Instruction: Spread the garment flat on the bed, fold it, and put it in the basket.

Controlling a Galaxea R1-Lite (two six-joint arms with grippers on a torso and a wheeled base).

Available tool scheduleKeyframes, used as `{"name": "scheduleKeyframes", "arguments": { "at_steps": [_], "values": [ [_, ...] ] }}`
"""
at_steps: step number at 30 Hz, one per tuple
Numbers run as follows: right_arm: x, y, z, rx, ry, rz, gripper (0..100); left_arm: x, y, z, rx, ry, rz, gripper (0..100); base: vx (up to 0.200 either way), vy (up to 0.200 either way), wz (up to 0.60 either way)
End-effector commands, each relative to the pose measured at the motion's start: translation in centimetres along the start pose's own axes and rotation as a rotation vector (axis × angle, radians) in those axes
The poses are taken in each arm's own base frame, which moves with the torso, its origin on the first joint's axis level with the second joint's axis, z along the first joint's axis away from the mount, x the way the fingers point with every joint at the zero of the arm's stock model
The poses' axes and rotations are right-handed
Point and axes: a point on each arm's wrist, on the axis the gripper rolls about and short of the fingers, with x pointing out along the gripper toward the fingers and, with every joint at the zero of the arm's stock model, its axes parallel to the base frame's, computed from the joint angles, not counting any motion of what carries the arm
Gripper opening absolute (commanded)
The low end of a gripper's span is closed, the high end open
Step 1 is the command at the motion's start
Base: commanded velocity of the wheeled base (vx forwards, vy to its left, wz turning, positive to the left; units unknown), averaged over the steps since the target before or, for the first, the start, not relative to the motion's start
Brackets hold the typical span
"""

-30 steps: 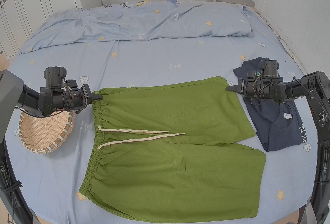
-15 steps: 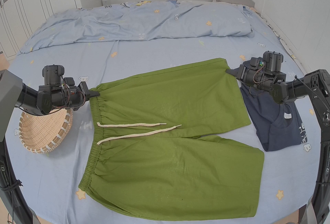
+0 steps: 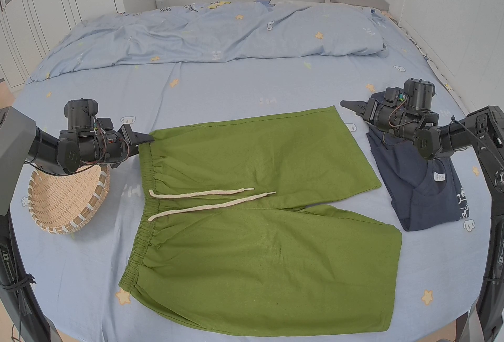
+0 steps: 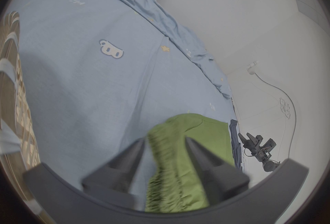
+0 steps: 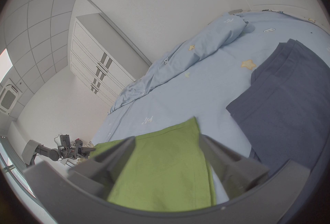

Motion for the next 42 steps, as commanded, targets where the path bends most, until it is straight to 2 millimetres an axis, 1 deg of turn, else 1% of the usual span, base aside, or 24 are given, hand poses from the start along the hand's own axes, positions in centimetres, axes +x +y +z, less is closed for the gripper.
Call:
{"name": "scheduleKeyframes", "arguments": {
  "at_steps": [1,8,9,10,13,14,16,17,19,20,21,22,23,24,26,27,28,30,31,32,34,38,40,42],
  "values": [
    [0.0,0.1,0.1,-0.001,0.000,0.003,100,0.2,-0.1,-0.1,0.001,0.006,-0.006,100,0.000,0.000,0.00],
    [-0.5,0.0,0.2,0.006,0.003,-0.006,100,-0.2,-0.8,-0.1,0.011,0.001,-0.015,100,0.000,0.000,0.00],
    [-1.1,0.4,0.6,0.004,-0.005,-0.007,100,-1.0,-1.7,0.3,0.022,-0.015,-0.023,100,0.000,0.000,0.00],
    [-1.3,0.5,0.8,0.004,-0.009,-0.007,100,-1.3,-1.8,0.4,0.024,-0.021,-0.022,100,0.000,0.000,0.00],
    [-3.6,1.4,1.4,0.038,-0.011,-0.019,100,-3.3,-3.4,0.8,0.041,-0.055,-0.028,100,0.000,0.000,0.00],
    [-4.7,1.8,1.4,0.055,-0.006,-0.028,100,-4.3,-4.1,0.7,0.045,-0.062,-0.034,100,0.000,0.000,0.00],
    [-6.4,2.3,1.4,0.068,-0.002,-0.042,100,-5.7,-4.7,0.2,0.041,-0.062,-0.036,100,0.000,0.000,0.00],
    [-7.0,2.3,1.4,0.072,0.000,-0.049,100,-6.1,-5.0,0.0,0.042,-0.059,-0.037,100,0.000,0.000,0.00],
    [-9.2,2.7,0.5,0.098,0.028,-0.072,100,-7.6,-6.0,-2.0,0.037,-0.022,-0.044,100,0.000,0.000,0.00],
    [-9.5,2.7,0.3,0.104,0.034,-0.080,100,-7.7,-6.1,-2.5,0.035,-0.011,-0.044,100,0.000,0.000,0.00],
    [-10.8,2.9,-0.5,0.123,0.055,-0.094,100,-8.4,-6.2,-3.9,0.023,0.025,-0.043,100,0.000,0.000,0.00],
    [-11.6,3.1,-1.0,0.134,0.069,-0.102,100,-8.7,-6.2,-5.0,0.016,0.055,-0.041,100,0.000,0.000,0.00],
    [-11.6,3.1,-1.0,0.134,0.069,-0.102,100,-8.7,-6.2,-5.0,0.016,0.055,-0.041,100,0.000,0.000,0.00],
    [-12.9,3.4,-2.5,0.161,0.103,-0.121,100,-9.1,-6.2,-7.6,0.002,0.126,-0.032,100,0.000,0.000,0.00],
    [-14.2,3.6,-4.1,0.190,0.145,-0.141,100,-9.8,-5.7,-10.5,-0.019,0.206,-0.011,100,0.000,0.000,0.00],
    [-14.3,3.6,-4.2,0.192,0.148,-0.143,100,-9.9,-5.7,-10.7,-0.019,0.212,-0.010,100,0.000,0.000,0.00],
    [-15.2,3.8,-5.5,0.212,0.181,-0.155,100,-10.5,-5.5,-12.7,-0.031,0.269,0.004,100,0.000,0.000,0.00],
    [-16.1,3.8,-7.2,0.240,0.226,-0.173,100,-11.4,-5.1,-14.6,-0.041,0.316,0.017,100,0.000,0.000,0.00],
    [-16.1,3.7,-7.3,0.242,0.230,-0.175,100,-11.5,-5.1,-14.7,-0.042,0.317,0.017,100,0.000,0.000,0.00],
    [-16.8,3.7,-8.8,0.267,0.268,-0.191,100,-12.5,-4.8,-16.2,-0.044,0.336,0.021,100,0.000,0.000,0.00],
    [-17.4,3.5,-10.2,0.290,0.307,-0.208,100,-13.4,-4.5,-17.6,-0.044,0.344,0.016,100,0.000,0.000,0.00],
    [-18.3,3.5,-12.0,0.324,0.355,-0.226,100,-14.6,-3.9,-19.4,-0.047,0.351,0.014,100,0.000,0.000,0.00],
    [-18.4,3.6,-12.4,0.330,0.368,-0.228,100,-15.0,-3.5,-20.1,-0.051,0.362,0.019,100,0.000,0.000,0.00],
    [-18.8,3.7,-13.3,0.345,0.397,-0.234,100,-15.5,-3.0,-21.1,-0.060,0.374,0.030,100,0.000,0.000,0.00]
  ]
}}
